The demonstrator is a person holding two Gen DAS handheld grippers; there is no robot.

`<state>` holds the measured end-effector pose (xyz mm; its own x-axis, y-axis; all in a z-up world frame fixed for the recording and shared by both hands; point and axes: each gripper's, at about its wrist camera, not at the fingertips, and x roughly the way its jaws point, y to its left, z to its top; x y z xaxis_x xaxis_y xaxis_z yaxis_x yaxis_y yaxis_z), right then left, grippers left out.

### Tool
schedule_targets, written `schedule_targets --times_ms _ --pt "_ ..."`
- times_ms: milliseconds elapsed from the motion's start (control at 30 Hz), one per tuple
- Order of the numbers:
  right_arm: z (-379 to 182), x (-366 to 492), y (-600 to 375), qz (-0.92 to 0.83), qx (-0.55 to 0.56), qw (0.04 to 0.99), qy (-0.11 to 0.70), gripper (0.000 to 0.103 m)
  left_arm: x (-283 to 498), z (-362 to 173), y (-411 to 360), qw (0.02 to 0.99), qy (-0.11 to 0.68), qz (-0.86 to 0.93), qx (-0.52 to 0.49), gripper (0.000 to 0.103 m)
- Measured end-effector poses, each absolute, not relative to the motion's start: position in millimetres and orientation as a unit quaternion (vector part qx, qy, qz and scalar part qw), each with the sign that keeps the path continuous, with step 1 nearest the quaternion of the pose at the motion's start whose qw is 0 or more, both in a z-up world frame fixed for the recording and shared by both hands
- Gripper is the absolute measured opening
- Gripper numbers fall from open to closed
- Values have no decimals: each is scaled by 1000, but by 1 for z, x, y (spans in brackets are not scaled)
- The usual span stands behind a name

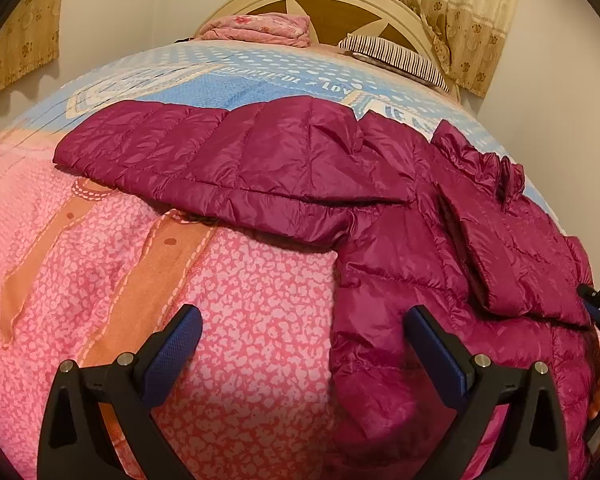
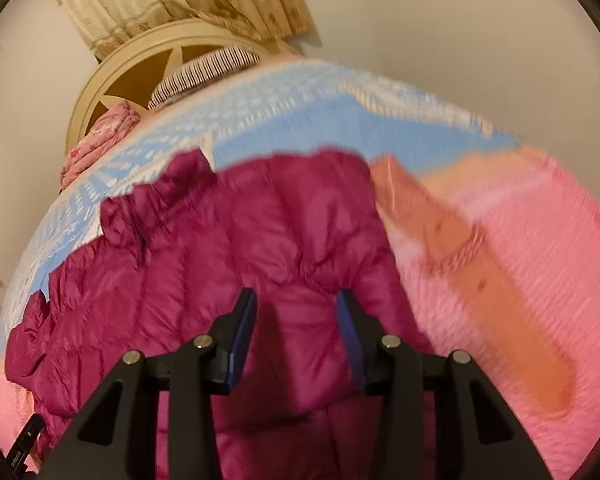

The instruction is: Fold large clothes

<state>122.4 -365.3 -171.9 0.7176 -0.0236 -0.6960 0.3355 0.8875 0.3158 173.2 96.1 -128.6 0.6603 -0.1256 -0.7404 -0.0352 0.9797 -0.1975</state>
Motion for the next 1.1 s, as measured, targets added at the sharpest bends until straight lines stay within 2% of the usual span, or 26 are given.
schedule_targets --times_ms 133,200,300,400,500,567,700,833,900,1100 --pt "-183 120 -361 -76 217 900 369 47 177 -124 89 902 422 -33 -83 102" --pt "-181 121 -364 -67 210 900 375 52 184 -113 83 898 431 -46 -81 102" --pt "-169 119 -360 -54 186 904 381 52 192 -91 72 902 420 -64 -82 102" --pt "-138 109 -369 -57 196 925 321 50 207 -74 50 907 410 -72 -66 102" --pt "-109 124 -378 -91 173 934 298 50 220 -69 19 912 401 -76 -40 102" --pt "-105 146 -385 -106 158 933 304 38 227 -73 3 915 397 -68 -16 102" --pt "-128 193 -405 -131 159 914 348 29 239 -98 -18 914 402 -11 48 102" --pt "-183 208 -419 -125 197 886 400 28 240 -122 -17 908 416 -4 48 102" --pt "-188 199 -420 -118 202 896 378 28 239 -126 -16 909 415 -1 47 102" --pt "-184 198 -418 -132 184 895 384 28 241 -131 -18 907 417 6 62 102"
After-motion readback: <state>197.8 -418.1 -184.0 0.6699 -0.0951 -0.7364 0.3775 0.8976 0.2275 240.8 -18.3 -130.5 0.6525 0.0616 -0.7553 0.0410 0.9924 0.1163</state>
